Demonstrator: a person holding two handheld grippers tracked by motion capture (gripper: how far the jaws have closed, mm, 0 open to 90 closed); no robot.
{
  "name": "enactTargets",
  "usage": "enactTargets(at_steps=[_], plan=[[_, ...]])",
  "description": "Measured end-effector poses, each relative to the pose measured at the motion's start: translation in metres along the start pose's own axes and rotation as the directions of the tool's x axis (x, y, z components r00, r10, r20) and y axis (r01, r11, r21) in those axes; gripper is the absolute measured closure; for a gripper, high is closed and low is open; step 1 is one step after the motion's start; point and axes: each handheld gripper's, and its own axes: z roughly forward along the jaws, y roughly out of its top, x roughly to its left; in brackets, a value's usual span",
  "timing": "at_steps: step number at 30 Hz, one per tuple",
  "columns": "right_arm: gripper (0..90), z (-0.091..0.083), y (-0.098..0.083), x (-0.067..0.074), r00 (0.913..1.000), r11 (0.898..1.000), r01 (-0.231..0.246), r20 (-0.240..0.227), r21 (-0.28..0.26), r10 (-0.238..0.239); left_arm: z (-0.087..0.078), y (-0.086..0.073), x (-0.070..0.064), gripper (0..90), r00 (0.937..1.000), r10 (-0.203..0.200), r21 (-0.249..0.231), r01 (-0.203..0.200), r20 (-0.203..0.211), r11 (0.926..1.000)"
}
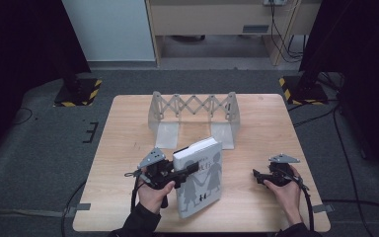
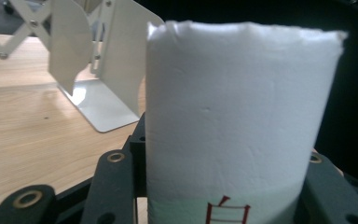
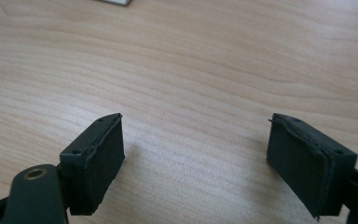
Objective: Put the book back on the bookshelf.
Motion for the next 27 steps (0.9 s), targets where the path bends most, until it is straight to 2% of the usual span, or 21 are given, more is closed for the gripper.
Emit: enactTargets(at_steps=[5,8,13,20,27], plan=[[12.7,0.002,-0.001,0.000,0.9998,1.000,0.015,0.014,0.001,-0.015,-0.014,0.009,0.003,52.3,0.9990,0.015,-0.022,-0.016,-0.043,0.9996],[9.2,0.004,-0.002,0.000,0.9997,1.000,0.008,0.022,-0.010,-0.007,-0.024,0.016,0.005,52.3,0.9966,0.028,-0.040,-0.032,-0.078,0.9987],[5.6,0.005,-0.002,0.000,0.9995,1.000,-0.009,0.030,-0.002,0.009,-0.037,0.024,0.011,52.2,0.9923,0.023,-0.070,-0.031,-0.122,0.9971],[5.0,0.005,-0.002,-0.001,0.9994,1.000,-0.008,0.033,-0.002,0.008,-0.054,0.036,0.020,52.1,0.9787,0.050,-0.076,-0.067,-0.199,0.9949],[4.8,0.005,-0.002,-0.001,0.9994,1.000,-0.008,0.034,-0.002,0.008,-0.059,0.044,0.037,52.2,0.9675,0.039,-0.068,-0.058,-0.250,0.9960]])
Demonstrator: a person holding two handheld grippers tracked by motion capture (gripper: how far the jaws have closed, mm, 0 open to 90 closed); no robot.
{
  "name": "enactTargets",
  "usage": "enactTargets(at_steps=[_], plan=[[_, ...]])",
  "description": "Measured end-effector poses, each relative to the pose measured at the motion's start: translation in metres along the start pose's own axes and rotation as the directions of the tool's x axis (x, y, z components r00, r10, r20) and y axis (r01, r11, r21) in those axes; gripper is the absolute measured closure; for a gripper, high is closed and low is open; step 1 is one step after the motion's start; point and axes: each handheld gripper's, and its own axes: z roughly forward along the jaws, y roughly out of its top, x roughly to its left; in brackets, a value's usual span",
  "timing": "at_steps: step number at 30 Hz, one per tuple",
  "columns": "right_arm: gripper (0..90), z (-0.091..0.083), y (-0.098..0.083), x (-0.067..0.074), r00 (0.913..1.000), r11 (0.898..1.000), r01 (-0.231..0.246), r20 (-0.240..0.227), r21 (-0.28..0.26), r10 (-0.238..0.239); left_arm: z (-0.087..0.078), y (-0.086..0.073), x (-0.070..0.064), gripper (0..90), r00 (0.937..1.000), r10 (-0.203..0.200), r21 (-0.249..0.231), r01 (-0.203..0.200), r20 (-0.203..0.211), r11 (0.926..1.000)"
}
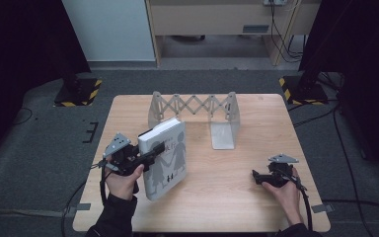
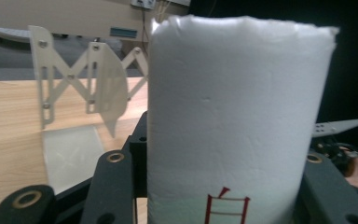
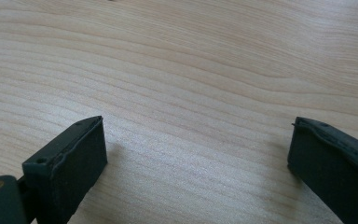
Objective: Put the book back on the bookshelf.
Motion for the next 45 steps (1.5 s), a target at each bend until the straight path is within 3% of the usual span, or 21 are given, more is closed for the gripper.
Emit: enactTargets(at_steps=[7,15,21,27,33,39,45], plan=[[4.5,0.000,0.000,0.000,1.0000,1.000,-0.001,0.001,0.000,0.001,0.003,0.017,0.017,52.2,0.9980,-0.013,-0.021,0.011,-0.062,0.9997],[4.5,0.000,0.000,0.000,1.0000,1.000,-0.003,0.002,-0.001,0.003,0.015,0.029,0.030,52.2,0.9916,0.000,-0.031,-0.004,-0.129,0.9995],[4.5,0.000,0.000,0.000,1.0000,1.000,-0.003,0.002,0.000,0.003,0.029,0.039,0.039,52.2,0.9821,0.012,-0.043,-0.020,-0.188,0.9989],[4.5,0.000,0.000,0.000,1.0000,1.000,-0.003,0.002,0.000,0.003,0.044,0.048,0.049,52.2,0.9760,-0.001,-0.064,-0.013,-0.218,0.9979],[4.4,0.000,0.000,0.000,1.0000,1.000,-0.003,0.002,0.000,0.003,0.059,0.051,0.053,52.1,0.9682,0.010,-0.040,-0.020,-0.250,0.9990],[4.4,0.000,0.000,0.000,1.0000,1.000,-0.002,0.002,-0.001,0.002,0.073,0.048,0.060,52.2,0.9647,-0.006,-0.066,-0.012,-0.263,0.9977],[4.2,0.000,0.000,0.000,1.0000,1.000,-0.002,0.002,0.000,0.002,0.084,0.043,0.059,52.2,0.9559,0.000,-0.071,-0.021,-0.294,0.9973]])
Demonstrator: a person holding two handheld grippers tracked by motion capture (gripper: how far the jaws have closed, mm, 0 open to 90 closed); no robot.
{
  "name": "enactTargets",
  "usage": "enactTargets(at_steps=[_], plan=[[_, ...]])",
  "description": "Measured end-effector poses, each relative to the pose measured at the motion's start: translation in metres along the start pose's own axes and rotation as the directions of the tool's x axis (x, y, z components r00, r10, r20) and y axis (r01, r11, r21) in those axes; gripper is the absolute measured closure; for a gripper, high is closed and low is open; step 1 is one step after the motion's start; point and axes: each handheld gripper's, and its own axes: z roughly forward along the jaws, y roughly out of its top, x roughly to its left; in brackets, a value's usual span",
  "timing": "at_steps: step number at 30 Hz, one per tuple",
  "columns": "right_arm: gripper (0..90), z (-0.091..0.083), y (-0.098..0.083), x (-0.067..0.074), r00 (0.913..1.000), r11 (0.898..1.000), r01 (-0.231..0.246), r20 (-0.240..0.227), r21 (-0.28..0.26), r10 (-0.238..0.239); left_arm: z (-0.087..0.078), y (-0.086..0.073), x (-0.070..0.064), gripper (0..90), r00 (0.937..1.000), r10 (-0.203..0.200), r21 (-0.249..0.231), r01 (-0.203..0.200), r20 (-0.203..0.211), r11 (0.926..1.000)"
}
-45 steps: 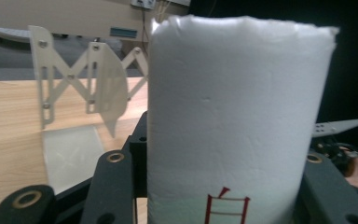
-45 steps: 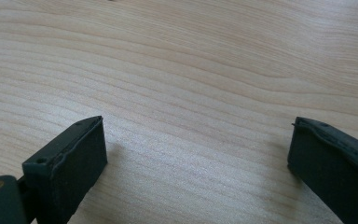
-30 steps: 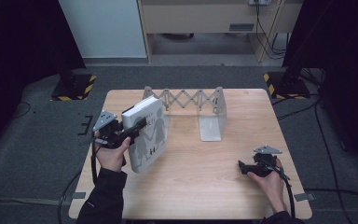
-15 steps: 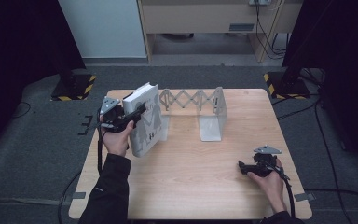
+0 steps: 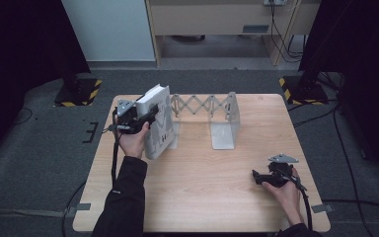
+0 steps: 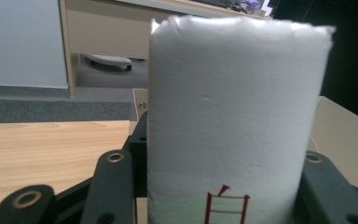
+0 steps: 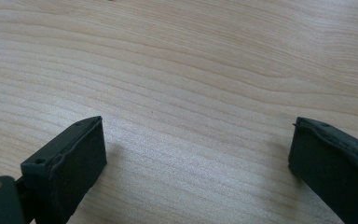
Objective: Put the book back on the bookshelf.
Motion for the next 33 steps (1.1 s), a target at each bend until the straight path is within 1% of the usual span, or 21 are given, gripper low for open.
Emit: enactTargets(at_steps=[6,11,13,15,18,19,20,23,25,29,33], plan=[[4.2,0.000,0.000,0.000,1.0000,1.000,0.002,0.000,0.000,-0.002,0.009,-0.009,-0.006,52.2,0.9999,0.010,0.003,-0.010,-0.012,0.9999],[4.2,0.000,0.000,0.000,1.0000,1.000,0.000,-0.001,0.002,0.000,0.016,-0.017,-0.010,52.1,0.9998,0.021,0.024,-0.021,-0.004,0.9995],[4.2,0.000,0.000,0.000,1.0000,1.000,0.002,0.000,0.000,-0.002,0.015,-0.021,-0.012,52.0,0.9992,0.039,0.015,-0.039,-0.008,0.9991],[4.2,0.000,0.000,0.000,1.0000,1.000,0.002,0.000,-0.001,-0.002,0.015,-0.022,-0.013,51.9,0.9988,0.049,0.014,-0.049,-0.005,0.9987],[4.2,0.000,0.000,0.000,1.0000,1.000,0.002,-0.001,0.001,-0.002,0.011,-0.024,-0.015,51.5,0.9975,0.070,0.012,-0.070,-0.008,0.9975],[4.2,0.000,0.000,0.000,1.0000,1.000,0.000,-0.002,0.002,0.000,0.009,-0.026,-0.015,51.3,0.9974,0.071,0.016,-0.071,0.000,0.9973],[4.2,0.000,0.000,0.000,1.0000,1.000,0.000,-0.001,0.002,0.000,0.007,-0.028,-0.016,51.2,0.9967,0.082,0.017,-0.082,0.003,0.9965],[4.2,0.000,0.000,0.000,1.0000,1.000,0.000,-0.001,0.002,0.000,-0.001,-0.033,-0.021,51.1,0.9920,0.126,0.020,-0.126,0.004,0.9918],[4.2,0.000,0.000,0.000,1.0000,1.000,0.000,-0.001,0.001,0.000,-0.006,-0.037,-0.024,51.0,0.9900,0.141,0.029,-0.141,0.003,0.9895],[4.2,0.000,0.000,0.000,1.0000,1.000,0.000,-0.001,0.002,0.000,-0.013,-0.041,-0.025,51.1,0.9892,0.147,0.045,-0.147,0.003,0.9882],[4.2,0.000,0.000,0.000,1.0000,1.000,0.001,-0.001,0.002,-0.001,-0.020,-0.048,-0.024,51.1,0.9902,0.140,0.041,-0.140,0.002,0.9894]])
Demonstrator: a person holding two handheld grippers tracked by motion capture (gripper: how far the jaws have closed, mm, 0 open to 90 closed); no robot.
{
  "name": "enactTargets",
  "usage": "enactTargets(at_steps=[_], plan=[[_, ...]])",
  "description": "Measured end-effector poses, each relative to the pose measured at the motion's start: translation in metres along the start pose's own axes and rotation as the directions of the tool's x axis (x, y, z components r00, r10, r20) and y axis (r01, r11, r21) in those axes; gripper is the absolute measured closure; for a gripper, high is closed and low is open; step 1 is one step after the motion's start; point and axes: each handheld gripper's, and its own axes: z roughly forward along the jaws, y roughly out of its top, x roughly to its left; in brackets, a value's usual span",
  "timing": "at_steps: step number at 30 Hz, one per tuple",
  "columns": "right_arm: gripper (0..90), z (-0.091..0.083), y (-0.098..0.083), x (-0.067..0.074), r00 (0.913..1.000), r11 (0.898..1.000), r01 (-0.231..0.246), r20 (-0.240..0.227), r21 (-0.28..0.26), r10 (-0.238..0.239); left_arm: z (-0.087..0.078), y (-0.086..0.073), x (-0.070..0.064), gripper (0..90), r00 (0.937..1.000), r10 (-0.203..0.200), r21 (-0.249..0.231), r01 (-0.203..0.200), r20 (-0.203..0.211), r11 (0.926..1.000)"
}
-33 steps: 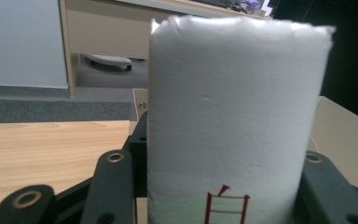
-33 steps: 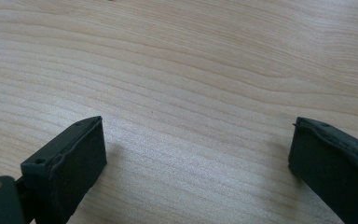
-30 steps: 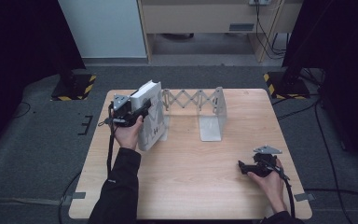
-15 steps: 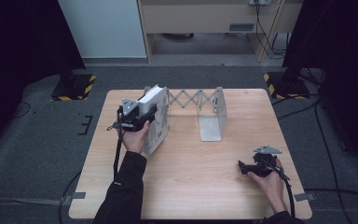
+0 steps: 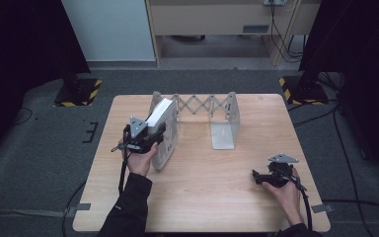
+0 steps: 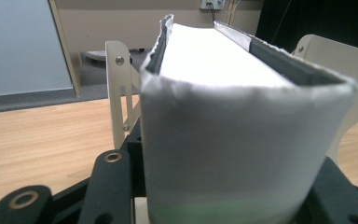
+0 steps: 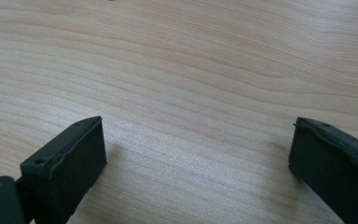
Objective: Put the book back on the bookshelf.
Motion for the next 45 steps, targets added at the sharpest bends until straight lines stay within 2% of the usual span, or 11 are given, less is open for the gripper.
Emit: enactTargets(at_steps=[6,12,19,23,32,37,45], plan=[[4.2,0.000,0.000,0.000,1.0000,1.000,-0.001,0.000,0.000,0.001,-0.008,-0.008,-0.001,51.0,0.9999,0.015,0.018,-0.015,0.001,0.9997],[4.2,0.000,0.000,0.000,1.0000,1.000,0.000,0.000,0.000,0.000,-0.011,-0.013,0.002,50.9,1.0000,-0.001,0.016,0.001,0.003,0.9999],[4.2,0.000,0.000,0.000,1.0000,1.000,0.000,0.000,0.000,0.000,-0.010,-0.023,0.000,50.6,0.9999,-0.016,-0.052,0.015,-0.006,0.9985],[4.2,0.000,0.000,0.000,1.0000,1.000,-0.002,0.000,0.001,0.002,-0.009,-0.023,0.001,51.2,0.9999,-0.010,-0.059,0.009,-0.009,0.9982],[4.2,0.000,0.000,0.000,1.0000,1.000,-0.002,0.000,0.001,0.002,0.000,-0.020,-0.001,52.0,0.9989,0.024,-0.076,-0.027,-0.041,0.9967],[3.9,0.000,0.000,0.000,1.0000,1.000,-0.002,0.000,0.001,0.002,0.005,-0.019,0.002,51.9,0.9984,0.014,-0.081,-0.018,-0.054,0.9965],[3.7,0.000,0.000,0.000,1.0000,1.000,-0.001,-0.002,0.004,0.001,0.016,-0.019,0.000,51.8,0.9978,0.015,-0.109,-0.022,-0.065,0.9938]])
